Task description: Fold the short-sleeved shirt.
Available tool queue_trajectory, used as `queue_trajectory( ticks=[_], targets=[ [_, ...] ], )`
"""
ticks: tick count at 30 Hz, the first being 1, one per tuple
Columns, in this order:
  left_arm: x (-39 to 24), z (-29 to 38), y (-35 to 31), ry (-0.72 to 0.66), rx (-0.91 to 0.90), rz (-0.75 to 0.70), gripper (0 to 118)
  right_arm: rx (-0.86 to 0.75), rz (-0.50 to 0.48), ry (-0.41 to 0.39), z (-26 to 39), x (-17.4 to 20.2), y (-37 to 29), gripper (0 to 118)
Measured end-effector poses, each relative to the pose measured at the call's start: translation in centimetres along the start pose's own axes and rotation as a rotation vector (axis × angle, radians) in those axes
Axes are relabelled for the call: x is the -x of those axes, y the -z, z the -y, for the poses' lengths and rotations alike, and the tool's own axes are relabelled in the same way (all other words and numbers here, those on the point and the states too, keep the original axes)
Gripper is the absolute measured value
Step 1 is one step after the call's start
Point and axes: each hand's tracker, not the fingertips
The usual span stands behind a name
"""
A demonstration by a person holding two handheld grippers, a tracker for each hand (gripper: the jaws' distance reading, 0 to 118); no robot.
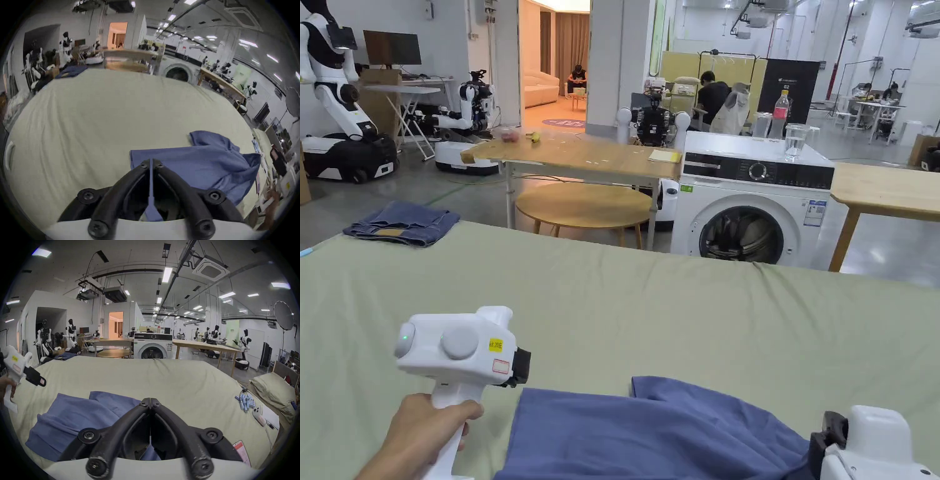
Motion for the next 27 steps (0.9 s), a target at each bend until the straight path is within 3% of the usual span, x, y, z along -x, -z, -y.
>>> queue_trajectory(
  ticks=[3, 4, 8, 12, 14, 17, 20, 22, 25, 26, 27],
  targets=[
    [0.7, -1.5, 3.5, -0.015, 0.077, -0.008, 60, 0.02, 0.01, -0.001, 0.4, -0.6, 0.6, 0],
    [0.7, -1.8, 4.9, -0.023, 0.097, -0.016, 64, 0.028, 0.017, -0.001, 0.6, -0.9, 0.7, 0],
    [0.7, -2.0, 9.2, -0.034, 0.188, -0.094, 65, 0.049, 0.038, -0.003, 1.1, -2.0, 1.0, 0],
    [0.1, -0.6, 12.5, 0.052, 0.285, -0.195, 64, 0.069, 0.065, -0.01, 1.5, -3.5, 1.1, 0],
    [-1.4, 0.3, 11.4, 0.111, 0.171, -0.232, 58, 0.078, 0.075, -0.003, 1.6, -4.3, 1.1, 0],
    [-3.2, 1.2, 11.1, 0.224, 0.166, -0.183, 4, 0.094, 0.089, 0.021, 1.6, -5.5, 1.1, 0],
    [-4.0, 1.9, 10.0, 0.281, 0.168, -0.145, 0, 0.112, 0.094, 0.055, 1.2, -7.0, 1.2, 0],
    [-3.9, 2.1, 7.8, 0.247, 0.12, -0.079, 0, 0.134, 0.095, 0.07, 0.7, -8.2, 1.3, 0],
    [-3.4, 2.2, 4.3, 0.208, 0.009, -0.091, 0, 0.261, 0.052, 0.076, 0.4, -10.0, 2.2, 0],
    [-3.2, 2.3, 3.2, 0.199, -0.014, -0.085, 0, 0.291, 0.046, 0.08, 0.6, -10.4, 2.7, 9],
    [-3.0, 2.4, 2.0, 0.187, -0.039, -0.067, 0, 0.336, 0.041, 0.08, 0.9, -10.9, 3.3, 33]
  ],
)
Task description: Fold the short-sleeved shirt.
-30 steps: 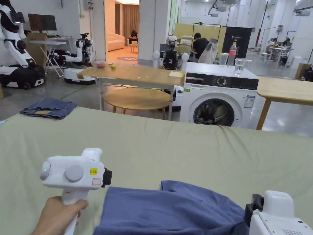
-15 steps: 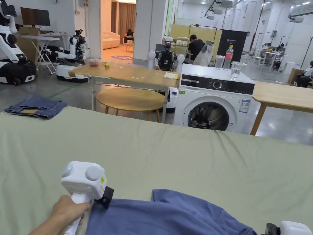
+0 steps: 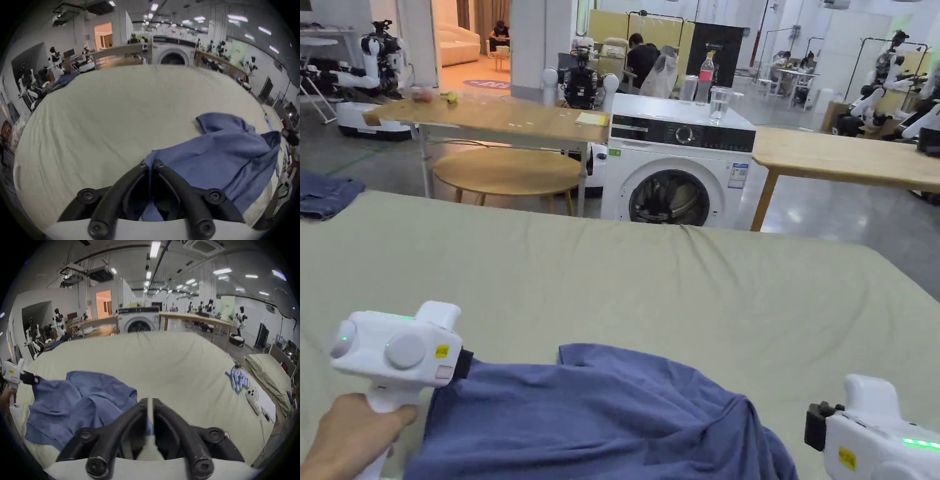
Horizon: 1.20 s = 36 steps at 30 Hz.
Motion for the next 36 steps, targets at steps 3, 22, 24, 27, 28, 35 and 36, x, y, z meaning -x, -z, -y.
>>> queue_trajectory(
  ticks=[3, 22, 24, 27, 28, 35, 36],
  targets=[
    [0.7, 0.5, -2.9, -0.027, -0.047, 0.003, 0, 0.12, -0.025, 0.031, 0.6, -0.8, 2.3, 78],
    [0.9, 2.6, -8.1, -0.057, -0.088, -0.007, 0, 0.127, -0.042, 0.0, 0.5, 0.0, 4.2, 0],
    [1.1, 1.7, -9.2, -0.054, -0.115, -0.016, 0, 0.047, -0.059, 0.02, -1.3, -0.5, 2.4, 0],
    [1.9, -0.3, -11.2, -0.058, -0.165, -0.032, 0, -0.07, -0.039, 0.007, -4.8, -0.6, -0.5, 0],
    [2.3, -1.1, -12.0, -0.058, -0.179, -0.036, 0, -0.097, -0.047, 0.009, -6.2, -0.8, -1.2, 0],
    [5.7, -7.4, -17.1, -0.073, -0.299, -0.109, 0, -0.211, -0.027, -0.038, -13.7, -0.3, -4.1, 0],
    [6.2, -8.5, -17.9, -0.076, -0.314, -0.119, 0, -0.219, -0.018, -0.045, -14.9, -0.1, -4.4, 0]
  ],
)
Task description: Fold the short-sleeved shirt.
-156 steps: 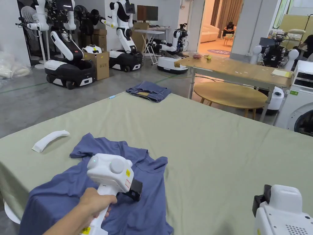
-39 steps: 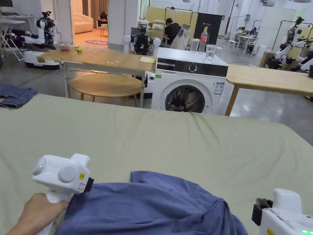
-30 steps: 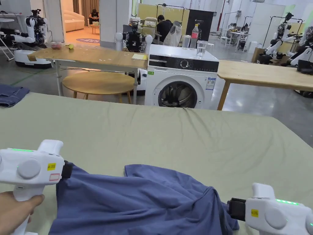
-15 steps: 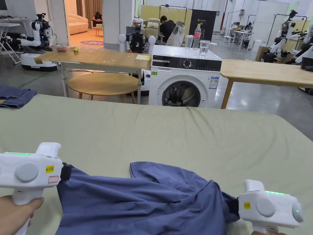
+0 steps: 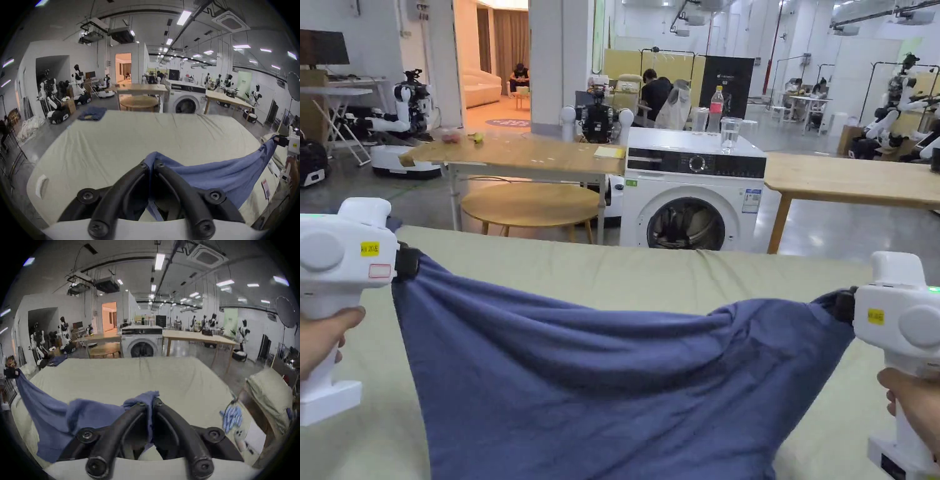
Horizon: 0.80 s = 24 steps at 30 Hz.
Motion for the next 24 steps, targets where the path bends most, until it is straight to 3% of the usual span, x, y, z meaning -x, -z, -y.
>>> queue_trajectory(
  ticks=[16, 24],
  targets=[
    [3.3, -16.1, -2.2, -0.012, -0.194, -0.1, 0, -0.207, 0.032, -0.005, -16.5, 3.4, 0.4, 0],
    [2.9, -12.6, -0.4, 0.004, -0.164, -0.108, 0, -0.166, 0.036, -0.037, -13.1, 3.7, 2.7, 0]
  ],
)
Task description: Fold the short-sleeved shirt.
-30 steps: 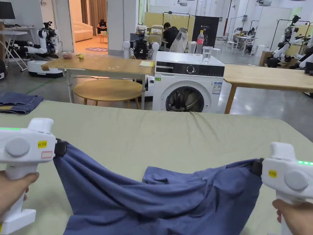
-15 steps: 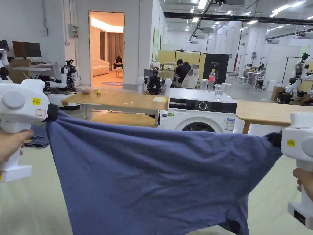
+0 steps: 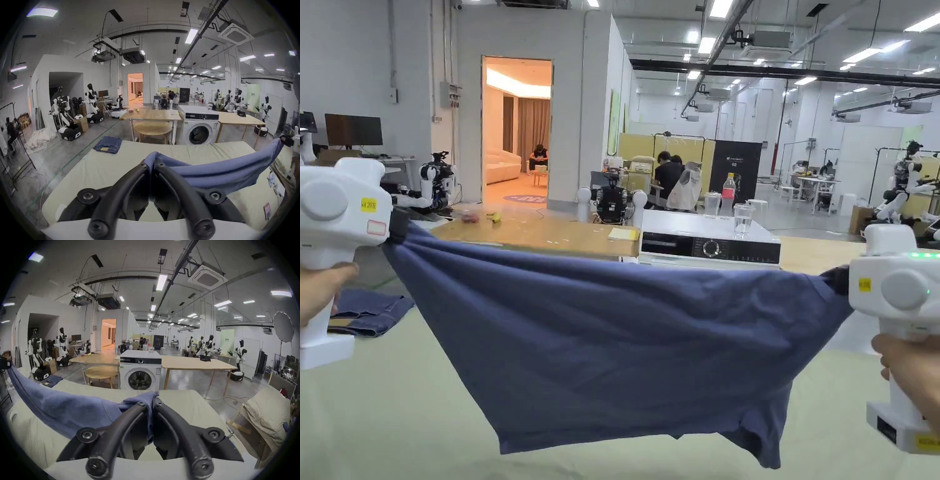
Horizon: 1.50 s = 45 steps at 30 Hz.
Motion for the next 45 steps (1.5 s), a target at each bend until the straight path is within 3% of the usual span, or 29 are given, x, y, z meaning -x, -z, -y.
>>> queue_trajectory(
  ticks=[9, 14, 24, 33, 35, 36, 38, 39, 45],
  targets=[
    [0.2, 14.5, -0.8, -0.05, 0.144, 0.067, 0, 0.176, -0.017, -0.091, 14.9, -0.4, -1.2, 0],
    [0.5, 21.9, -4.7, -0.07, 0.182, 0.092, 0, 0.228, -0.025, -0.056, 21.4, -1.2, -5.4, 0],
    [1.9, 32.3, -11.6, -0.133, 0.266, 0.082, 0, 0.349, -0.005, -0.026, 29.1, -1.8, -12.1, 1],
    [1.9, 37.8, -11.1, -0.106, 0.417, 0.069, 0, 0.46, 0.015, -0.053, 33.9, -1.1, -12.2, 2],
    [2.1, 38.3, -10.8, -0.113, 0.427, 0.066, 0, 0.466, 0.019, -0.053, 34.1, -0.9, -12.1, 7],
    [2.1, 38.2, -10.9, -0.116, 0.426, 0.066, 6, 0.462, 0.021, -0.055, 34.0, -0.8, -12.2, 24],
    [2.4, 38.2, -10.5, -0.118, 0.422, 0.058, 33, 0.425, 0.039, -0.058, 33.4, -0.5, -12.8, 60],
    [2.3, 37.9, -10.5, -0.118, 0.417, 0.052, 51, 0.399, 0.044, -0.055, 33.0, -0.3, -13.1, 66],
    [0.6, 34.5, -12.0, -0.134, 0.248, 0.059, 55, 0.234, -0.026, 0.018, 29.5, 1.8, -14.6, 66]
  ],
)
